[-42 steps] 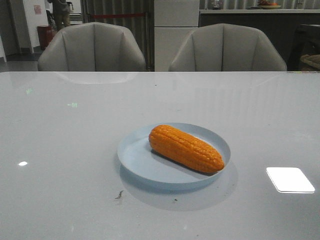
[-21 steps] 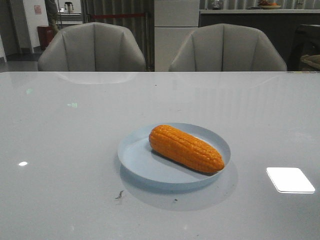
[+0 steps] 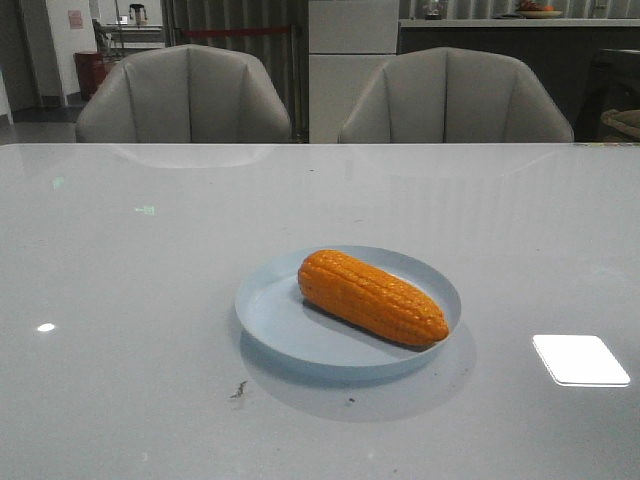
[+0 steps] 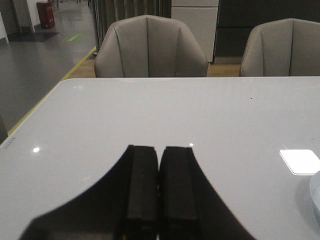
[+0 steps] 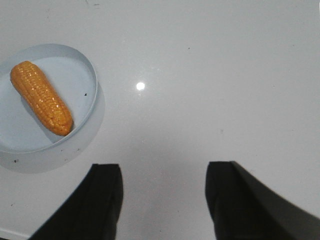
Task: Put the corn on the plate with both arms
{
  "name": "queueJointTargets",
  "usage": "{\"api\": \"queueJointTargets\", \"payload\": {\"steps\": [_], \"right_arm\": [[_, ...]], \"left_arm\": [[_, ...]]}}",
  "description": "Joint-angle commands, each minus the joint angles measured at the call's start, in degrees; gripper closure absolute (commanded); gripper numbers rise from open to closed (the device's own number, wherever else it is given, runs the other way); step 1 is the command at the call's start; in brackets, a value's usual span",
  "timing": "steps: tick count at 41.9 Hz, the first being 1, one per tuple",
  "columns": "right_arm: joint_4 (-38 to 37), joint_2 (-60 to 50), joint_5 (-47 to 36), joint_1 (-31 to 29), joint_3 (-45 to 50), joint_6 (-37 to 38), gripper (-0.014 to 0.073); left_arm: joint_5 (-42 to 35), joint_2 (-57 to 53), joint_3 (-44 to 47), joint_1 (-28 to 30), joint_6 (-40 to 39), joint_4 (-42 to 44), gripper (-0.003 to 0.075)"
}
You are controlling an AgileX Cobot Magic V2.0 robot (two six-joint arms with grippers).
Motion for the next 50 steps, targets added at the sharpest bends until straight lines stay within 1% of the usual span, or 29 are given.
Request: {"api": "queueJointTargets", "payload": {"steps": [1, 6, 11, 17, 19, 50], "right_arm": [[1.8, -0.3, -3.0, -0.4, -1.6, -0.4, 0.0119], [1.8, -0.3, -3.0, -0.4, -1.6, -0.4, 0.0119], [1.8, -0.3, -3.0, -0.4, -1.6, -0.4, 0.0119], [1.8, -0.3, -3.0, -0.4, -1.6, -0.4, 0.0119], [1.8, -0.3, -3.0, -0.4, -1.6, -0.4, 0.0119], [1.8, -0.3, -3.0, -0.4, -1.6, -0.4, 0.0119]], "left_arm": [[-5.6, -4.6, 2.0, -0.5, -0.8, 1.2, 0.0627], [-5.6, -10.4, 6.4, -0.5, -0.8, 1.3, 0.0627], [-6.2, -13.9, 10.6, -0.5, -0.8, 0.3, 0.0627], [-10.8, -15.1, 15.6, -0.5, -0.8, -1.6, 0.0627], [-9.5, -15.3, 15.5, -0.5, -0.8, -1.6, 0.0627], [-9.7, -15.3, 15.5, -0.5, -0.8, -2.0, 0.0627]]}}
